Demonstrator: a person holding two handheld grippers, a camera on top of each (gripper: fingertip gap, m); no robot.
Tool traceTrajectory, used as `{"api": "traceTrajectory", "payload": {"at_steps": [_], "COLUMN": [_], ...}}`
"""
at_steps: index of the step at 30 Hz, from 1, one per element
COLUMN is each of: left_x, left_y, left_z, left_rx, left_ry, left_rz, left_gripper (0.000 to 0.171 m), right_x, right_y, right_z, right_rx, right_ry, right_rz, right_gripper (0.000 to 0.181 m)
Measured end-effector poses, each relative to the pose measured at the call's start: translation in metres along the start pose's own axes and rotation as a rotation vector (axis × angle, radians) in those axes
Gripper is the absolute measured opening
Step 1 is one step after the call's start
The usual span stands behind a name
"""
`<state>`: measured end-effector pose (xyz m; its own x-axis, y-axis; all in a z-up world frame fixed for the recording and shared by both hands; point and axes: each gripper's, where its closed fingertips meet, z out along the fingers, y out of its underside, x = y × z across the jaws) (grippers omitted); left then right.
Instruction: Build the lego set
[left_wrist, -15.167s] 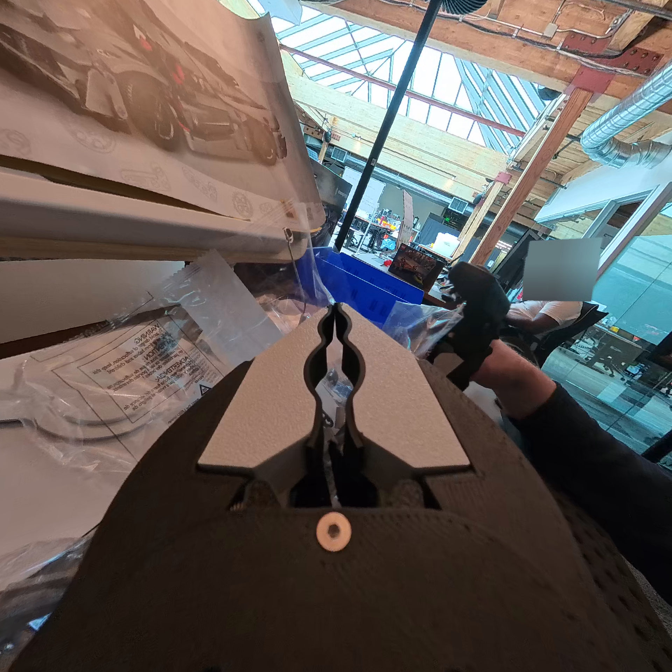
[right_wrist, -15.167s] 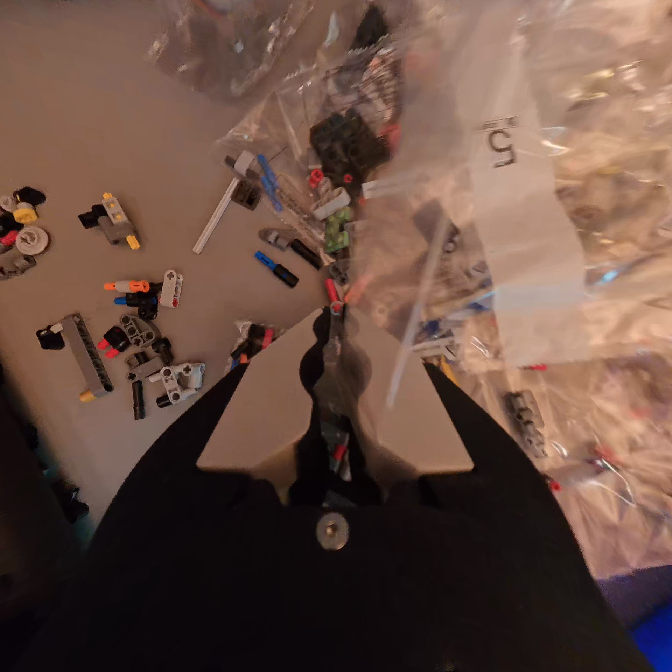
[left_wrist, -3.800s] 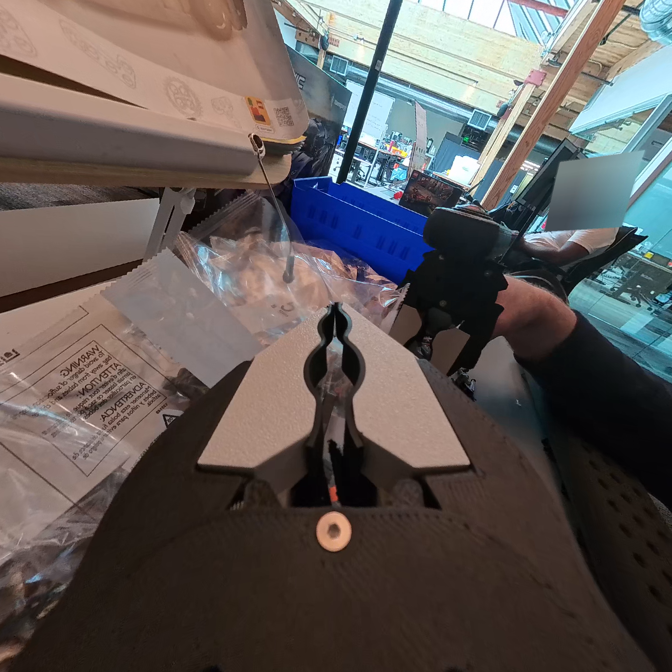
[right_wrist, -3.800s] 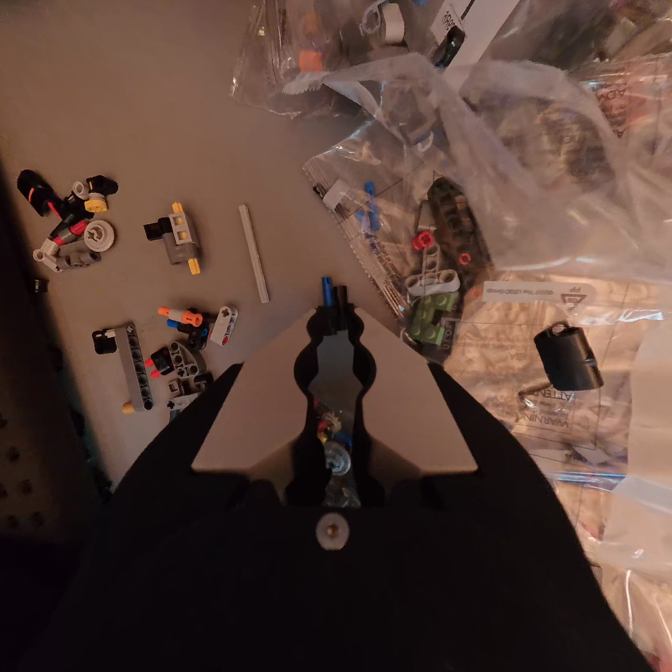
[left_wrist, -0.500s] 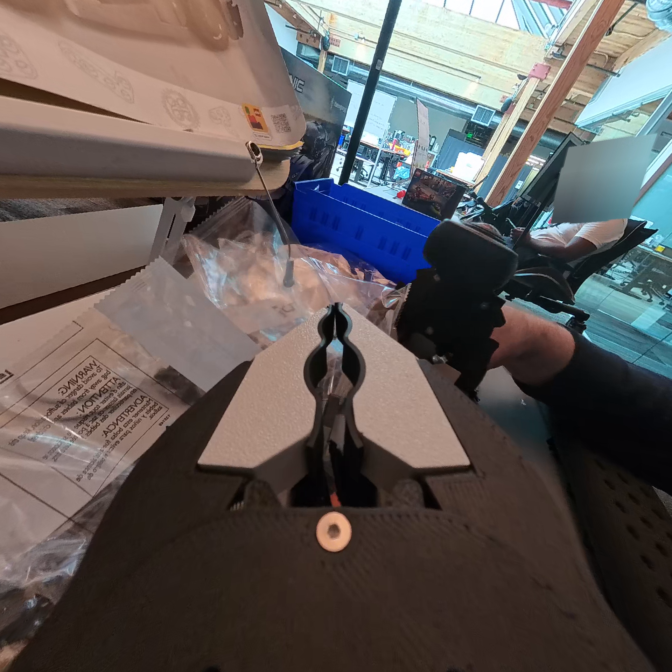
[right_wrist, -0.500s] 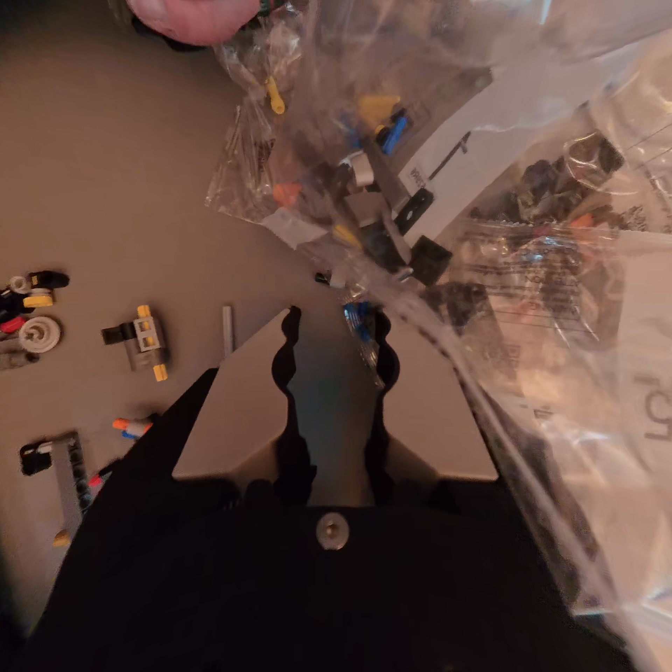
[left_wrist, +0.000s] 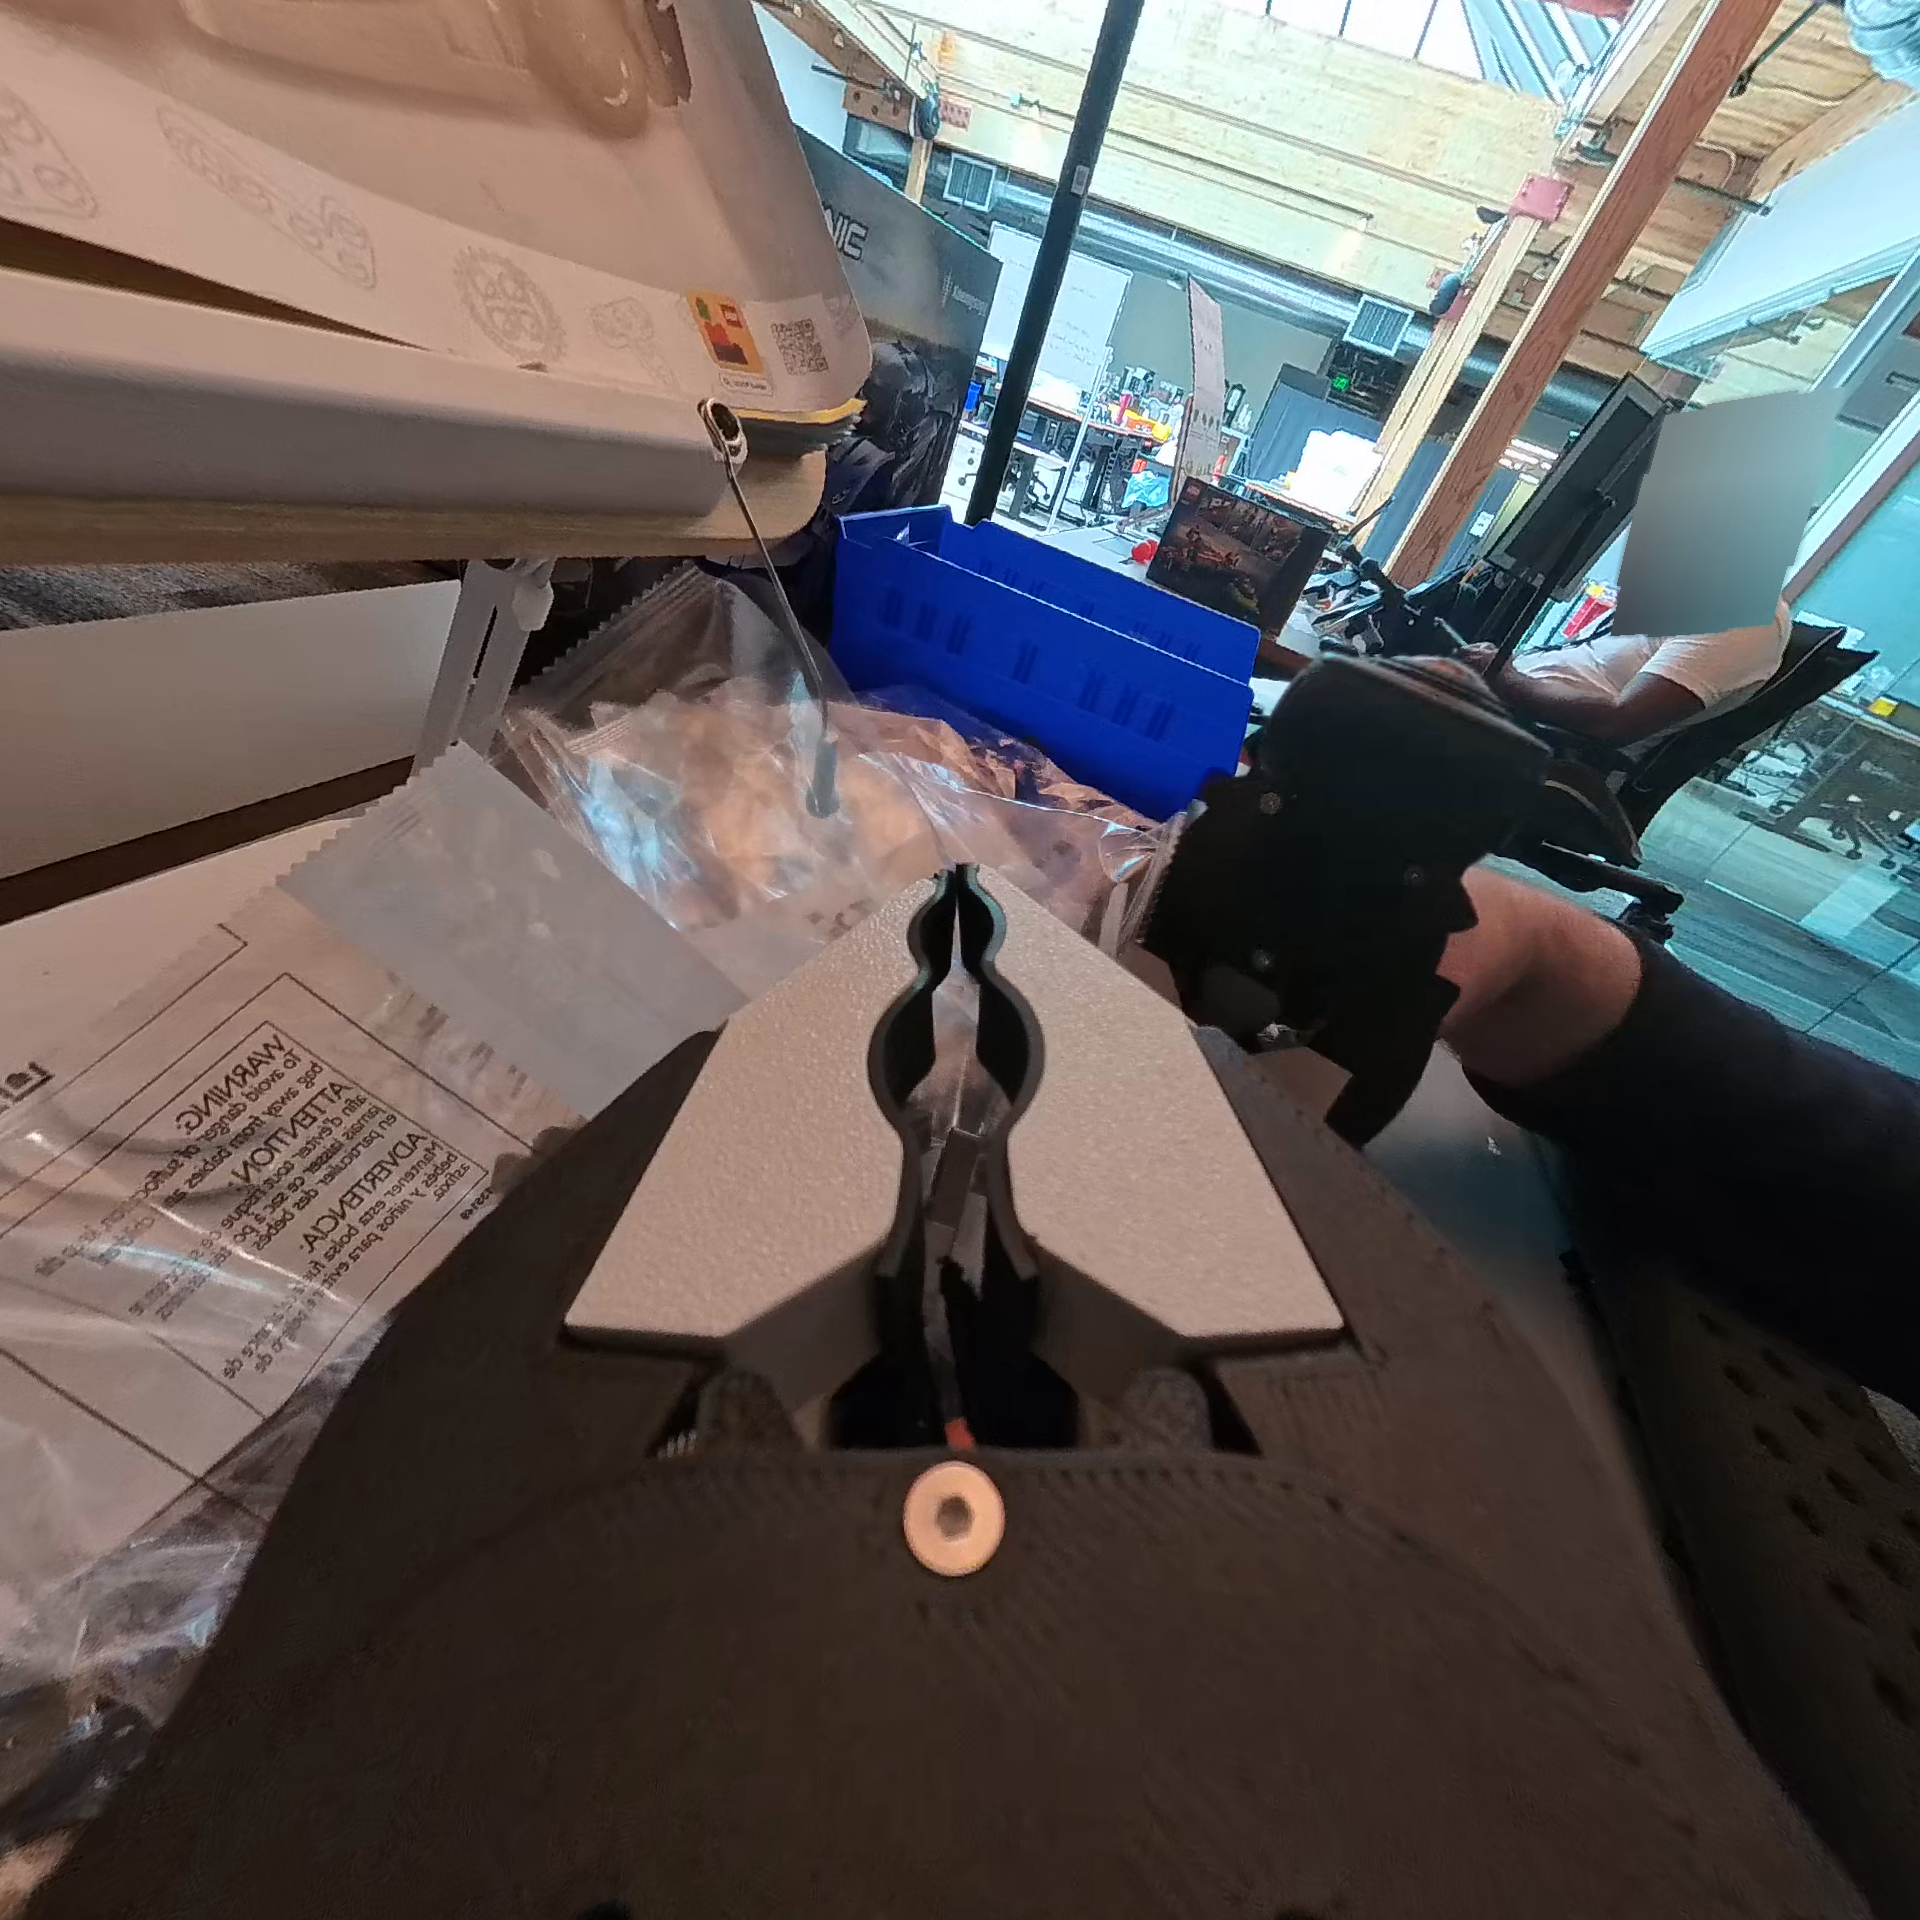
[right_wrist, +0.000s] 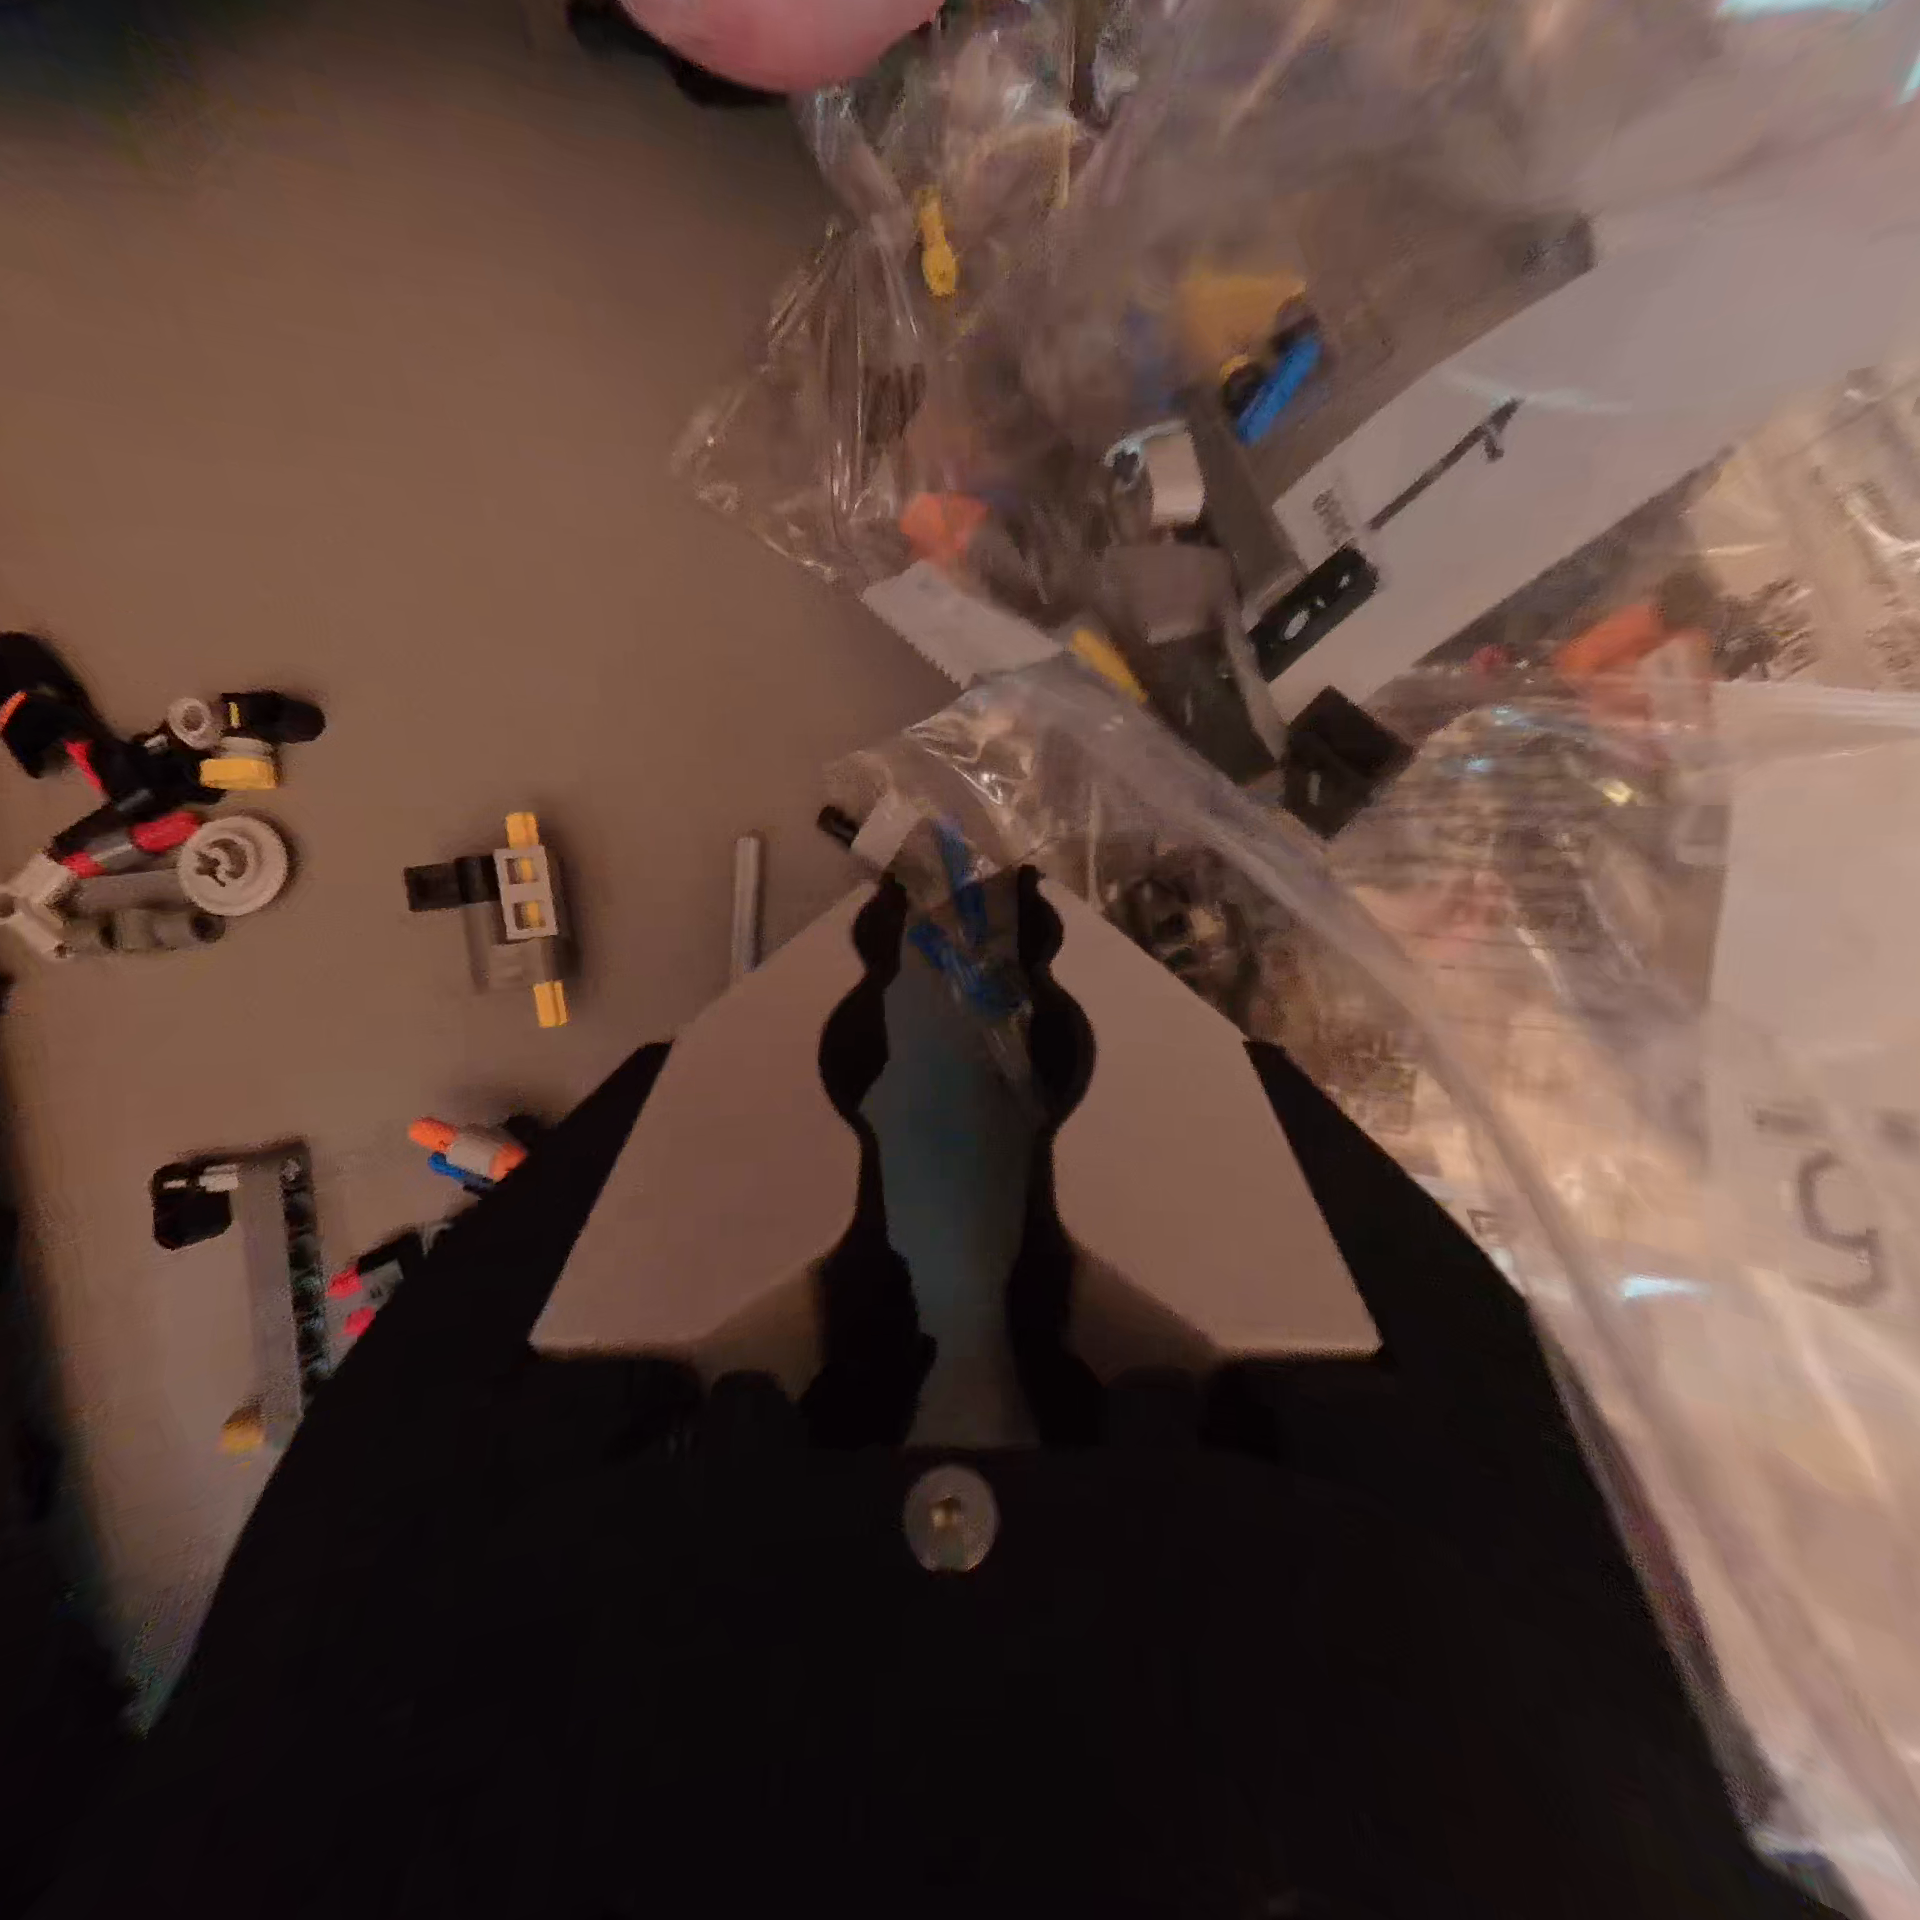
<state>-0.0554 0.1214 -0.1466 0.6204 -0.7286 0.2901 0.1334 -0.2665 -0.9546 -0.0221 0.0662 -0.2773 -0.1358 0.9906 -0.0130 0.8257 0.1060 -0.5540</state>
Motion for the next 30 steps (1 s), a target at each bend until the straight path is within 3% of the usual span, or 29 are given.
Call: {"api": "traceTrajectory", "payload": {"at_steps": [5,13,21,30], "left_x": [0.000,0.000,0.000,0.000], "left_y": [0.000,0.000,0.000,0.002], "left_z": [0.000,0.000,0.000,0.001], "left_rx": [0.000,0.002,0.001,-0.007], "left_ry": [0.000,-0.001,-0.001,0.000], "left_rz": [-0.001,0.000,0.000,0.000], "left_gripper": [0.000,0.000,0.000,0.000], "right_x": [0.000,0.011,0.025,0.002], "right_y": [-0.001,-0.010,-0.007,-0.001], "right_z": [-0.004,-0.008,0.002,0.001], "right_rx": [0.013,0.078,0.021,-0.016], "right_ry": [-0.014,0.026,0.135,0.024], "right_rz": [0.014,0.062,0.045,-0.002], "right_gripper": [0.001,0.000,0.000,0.039]}}
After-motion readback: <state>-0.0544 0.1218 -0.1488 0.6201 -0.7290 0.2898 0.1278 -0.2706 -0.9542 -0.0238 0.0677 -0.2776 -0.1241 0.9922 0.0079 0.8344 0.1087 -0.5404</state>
